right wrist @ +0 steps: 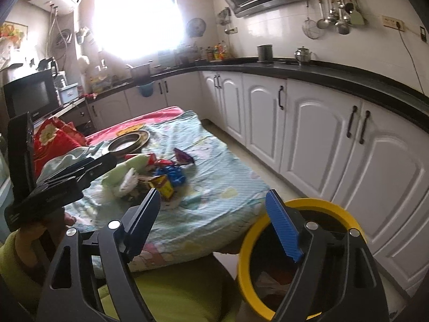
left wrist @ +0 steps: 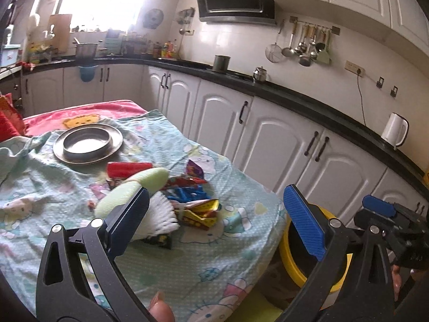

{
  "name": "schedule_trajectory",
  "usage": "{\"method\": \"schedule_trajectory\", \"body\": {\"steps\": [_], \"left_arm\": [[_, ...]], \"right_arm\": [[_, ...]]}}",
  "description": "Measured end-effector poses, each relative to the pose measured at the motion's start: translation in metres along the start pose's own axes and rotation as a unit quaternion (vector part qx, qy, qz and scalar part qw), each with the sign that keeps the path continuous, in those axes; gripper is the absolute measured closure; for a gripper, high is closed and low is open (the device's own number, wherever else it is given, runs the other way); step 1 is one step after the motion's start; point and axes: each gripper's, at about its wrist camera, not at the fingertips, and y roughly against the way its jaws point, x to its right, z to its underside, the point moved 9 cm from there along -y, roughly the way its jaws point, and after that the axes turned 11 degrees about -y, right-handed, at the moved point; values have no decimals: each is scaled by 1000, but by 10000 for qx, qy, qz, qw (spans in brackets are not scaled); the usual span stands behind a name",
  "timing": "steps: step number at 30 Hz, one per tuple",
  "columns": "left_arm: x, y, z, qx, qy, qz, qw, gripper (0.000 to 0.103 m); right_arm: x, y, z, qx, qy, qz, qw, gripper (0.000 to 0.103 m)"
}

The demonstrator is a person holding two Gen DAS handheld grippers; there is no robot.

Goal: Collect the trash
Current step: 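Move both tools back over the bed toward the green scrubber, then grasp the green mesh scrubber with the left tool while the right tool grasps the white brush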

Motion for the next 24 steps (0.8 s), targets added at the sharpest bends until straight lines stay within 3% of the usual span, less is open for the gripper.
{"method": "schedule_trajectory", "body": {"steps": [12, 21, 24], "left_arm": [[-57, 12, 2, -14, 466, -329, 9984, 11], [-119, 5, 14, -548, 990, -421, 9927, 11], [-131, -1, 19, -707, 1135, -293, 9906, 11]], "right_arm": [[-42, -24, 11, -231, 223, -310, 9990, 25], [-84, -62, 24, -605, 375, -787, 9944, 25], [-96, -77, 28, -722, 438, -929, 9921, 26]]}}
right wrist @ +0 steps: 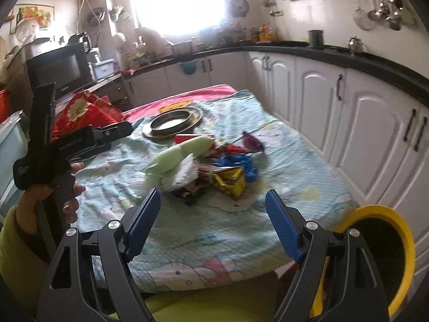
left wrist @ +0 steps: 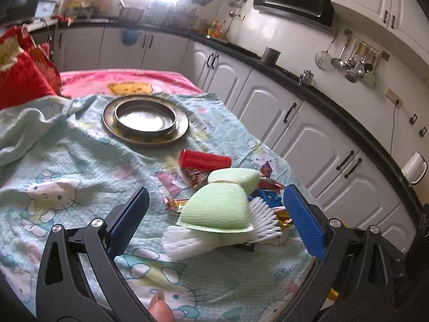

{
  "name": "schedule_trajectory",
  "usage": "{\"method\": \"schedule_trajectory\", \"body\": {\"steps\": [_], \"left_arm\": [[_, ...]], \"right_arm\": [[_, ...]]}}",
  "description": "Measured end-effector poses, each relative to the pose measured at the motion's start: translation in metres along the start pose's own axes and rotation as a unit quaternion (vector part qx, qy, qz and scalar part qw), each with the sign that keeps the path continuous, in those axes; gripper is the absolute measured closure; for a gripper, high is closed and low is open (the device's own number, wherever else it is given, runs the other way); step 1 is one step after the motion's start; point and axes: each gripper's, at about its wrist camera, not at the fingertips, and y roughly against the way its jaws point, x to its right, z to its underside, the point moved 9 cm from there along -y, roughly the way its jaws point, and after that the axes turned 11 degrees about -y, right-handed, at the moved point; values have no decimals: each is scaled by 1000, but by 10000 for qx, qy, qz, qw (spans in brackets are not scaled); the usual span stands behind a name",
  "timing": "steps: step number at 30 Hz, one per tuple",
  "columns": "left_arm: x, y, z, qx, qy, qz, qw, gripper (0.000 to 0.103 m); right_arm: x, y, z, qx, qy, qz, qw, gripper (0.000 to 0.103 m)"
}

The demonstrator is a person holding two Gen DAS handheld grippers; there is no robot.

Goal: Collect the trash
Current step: 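Grasp the green mesh scrubber with the left tool while the right tool grasps the white brush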

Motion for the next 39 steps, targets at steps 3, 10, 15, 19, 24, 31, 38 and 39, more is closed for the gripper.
{"method": "schedule_trajectory", "body": {"steps": [3, 10, 15, 19, 24, 31, 38, 39], "left_arm": [[-8, -10, 3, -209, 133, 182, 9995, 11], [-9, -34, 8, -529, 310, 548, 9966, 11], [-2, -53, 10, -736, 344, 824, 9933, 11], [-2, -66, 14, -907, 378, 866, 9914, 11], [-1, -80, 19, -1087, 346, 876, 9896, 11], [5, -94, 30, -1294, 264, 883, 9873, 11], [8, -95, 35, -1348, 212, 902, 9865, 11], [8, -95, 35, -1338, 223, 918, 9865, 11]], "right_arm": [[-12, -17, 1, -78, 171, -107, 9998, 29], [-28, -51, 5, -273, 311, -268, 9988, 39], [-30, -71, 6, -439, 300, -335, 9980, 54], [-33, -85, 7, -548, 277, -431, 9972, 61], [-34, -98, 15, -792, 210, -506, 9954, 84], [-31, -98, 23, -882, 163, -518, 9946, 91], [-32, -95, 26, -919, 136, -532, 9943, 94], [-31, -98, 24, -931, 139, -538, 9941, 94]]}}
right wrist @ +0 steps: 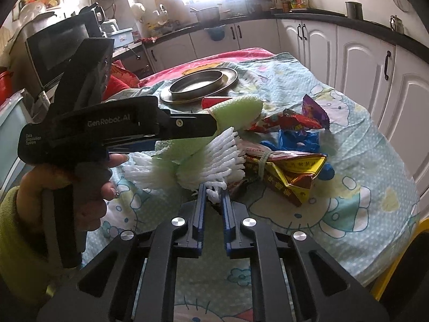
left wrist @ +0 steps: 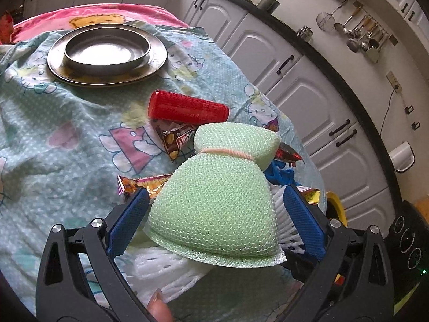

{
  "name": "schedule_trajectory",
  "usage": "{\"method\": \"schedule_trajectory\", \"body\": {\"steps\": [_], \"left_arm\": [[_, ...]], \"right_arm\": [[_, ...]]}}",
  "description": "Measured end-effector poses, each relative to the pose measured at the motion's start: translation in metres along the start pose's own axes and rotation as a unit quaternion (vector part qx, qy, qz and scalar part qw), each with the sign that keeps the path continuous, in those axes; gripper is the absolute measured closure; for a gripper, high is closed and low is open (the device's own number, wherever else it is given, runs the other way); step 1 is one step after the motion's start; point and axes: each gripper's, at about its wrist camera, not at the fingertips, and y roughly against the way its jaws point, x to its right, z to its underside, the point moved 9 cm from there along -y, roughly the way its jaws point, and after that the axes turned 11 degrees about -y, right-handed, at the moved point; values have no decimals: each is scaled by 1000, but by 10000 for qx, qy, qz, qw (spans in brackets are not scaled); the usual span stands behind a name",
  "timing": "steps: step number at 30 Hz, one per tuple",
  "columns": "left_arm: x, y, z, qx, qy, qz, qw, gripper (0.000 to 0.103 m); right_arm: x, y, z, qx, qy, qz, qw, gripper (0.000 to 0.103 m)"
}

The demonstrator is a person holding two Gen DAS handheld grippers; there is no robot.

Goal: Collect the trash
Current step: 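Grasp the green mesh scrubber with the left tool while the right tool grasps the white brush, then carry the green scrubber and white brush with both tools over the yellow bin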

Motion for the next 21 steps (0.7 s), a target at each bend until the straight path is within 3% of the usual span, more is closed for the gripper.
{"method": "schedule_trajectory", "body": {"steps": [4, 21], "left_arm": [[0, 1, 2, -28, -74, -70, 9999, 30], [3, 45, -3, 561, 98, -13, 9984, 34]], "right_arm": [[-2, 2, 3, -7, 21, -17, 10000, 94], [-15, 27, -3, 145, 153, -222, 9995, 97]]}}
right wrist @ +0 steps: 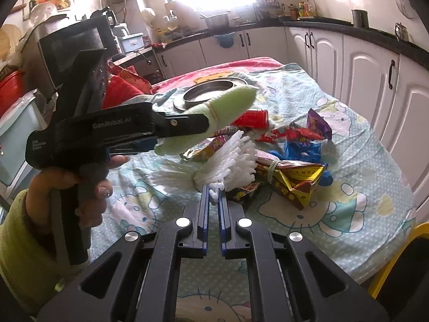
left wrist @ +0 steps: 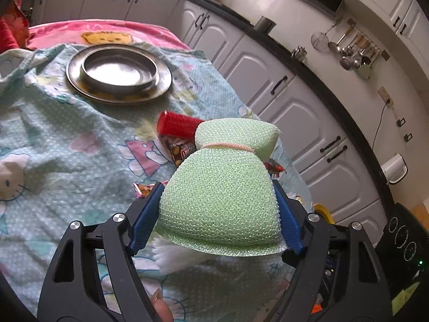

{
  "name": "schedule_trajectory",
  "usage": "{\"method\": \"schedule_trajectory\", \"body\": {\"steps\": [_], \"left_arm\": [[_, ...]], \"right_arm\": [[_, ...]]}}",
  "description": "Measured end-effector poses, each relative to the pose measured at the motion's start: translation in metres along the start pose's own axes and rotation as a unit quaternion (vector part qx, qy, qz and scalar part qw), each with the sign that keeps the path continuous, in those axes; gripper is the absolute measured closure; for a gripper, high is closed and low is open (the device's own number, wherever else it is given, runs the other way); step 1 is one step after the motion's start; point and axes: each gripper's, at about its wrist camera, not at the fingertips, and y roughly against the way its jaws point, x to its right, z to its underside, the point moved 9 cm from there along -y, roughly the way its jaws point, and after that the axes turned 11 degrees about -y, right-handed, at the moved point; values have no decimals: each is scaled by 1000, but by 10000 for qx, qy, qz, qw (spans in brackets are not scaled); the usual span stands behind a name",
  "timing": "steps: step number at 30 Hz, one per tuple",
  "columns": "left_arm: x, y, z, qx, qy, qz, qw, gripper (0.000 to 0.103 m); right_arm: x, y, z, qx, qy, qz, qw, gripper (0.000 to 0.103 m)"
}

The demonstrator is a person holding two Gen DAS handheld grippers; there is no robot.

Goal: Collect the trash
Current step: 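Carry the green scrubber and white brush with both tools over the yellow bin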

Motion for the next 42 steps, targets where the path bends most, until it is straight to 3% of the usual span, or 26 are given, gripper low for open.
{"method": "schedule_trajectory", "body": {"steps": [16, 24, 42], "left_arm": [[29, 44, -9, 486, -420, -165, 9978, 34], [49, 50, -9, 558, -631, -80, 9964, 34], [97, 49, -10, 599, -1206, 54, 9909, 34]], "right_arm": [[13, 51, -23, 524, 127, 230, 9983, 97], [34, 84, -42, 943, -106, 344, 9949, 97], [79, 144, -48, 1515, -643, 625, 9844, 97]]}}
